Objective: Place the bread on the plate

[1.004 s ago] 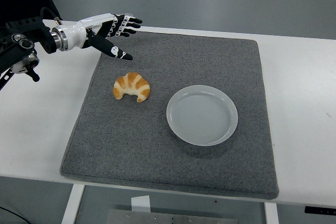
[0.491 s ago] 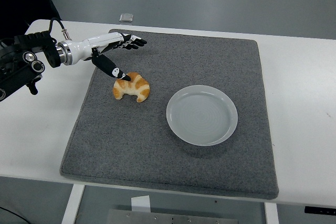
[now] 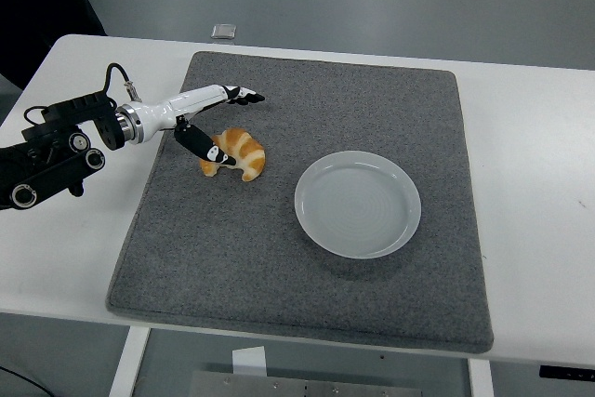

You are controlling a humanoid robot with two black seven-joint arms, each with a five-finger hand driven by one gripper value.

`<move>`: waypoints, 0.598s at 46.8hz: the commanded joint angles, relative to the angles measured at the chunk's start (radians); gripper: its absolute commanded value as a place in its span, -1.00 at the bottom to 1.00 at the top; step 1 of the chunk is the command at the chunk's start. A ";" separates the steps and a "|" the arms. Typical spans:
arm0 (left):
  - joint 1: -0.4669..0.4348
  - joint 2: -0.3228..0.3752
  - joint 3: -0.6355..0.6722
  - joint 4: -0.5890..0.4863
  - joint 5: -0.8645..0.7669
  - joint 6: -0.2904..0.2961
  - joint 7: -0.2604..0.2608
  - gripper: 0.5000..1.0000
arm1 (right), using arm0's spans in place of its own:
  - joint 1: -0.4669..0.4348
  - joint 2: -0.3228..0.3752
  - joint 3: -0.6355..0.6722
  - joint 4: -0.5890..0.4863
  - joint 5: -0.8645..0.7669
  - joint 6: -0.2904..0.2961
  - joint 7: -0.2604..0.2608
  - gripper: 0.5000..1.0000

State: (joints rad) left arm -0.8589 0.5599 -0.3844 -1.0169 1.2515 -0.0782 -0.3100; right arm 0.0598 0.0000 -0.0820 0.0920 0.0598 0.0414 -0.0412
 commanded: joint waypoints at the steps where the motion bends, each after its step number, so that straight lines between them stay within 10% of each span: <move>1: 0.001 -0.002 -0.001 0.001 0.031 0.002 0.000 0.99 | 0.000 0.000 0.001 0.000 0.000 0.000 0.000 0.81; 28: 0.012 -0.046 0.101 0.005 0.059 0.198 0.000 0.99 | 0.000 0.000 -0.001 0.000 0.000 0.000 0.000 0.81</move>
State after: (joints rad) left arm -0.8468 0.5143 -0.2855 -1.0124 1.3112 0.1111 -0.3100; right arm 0.0598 0.0000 -0.0822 0.0920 0.0598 0.0414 -0.0413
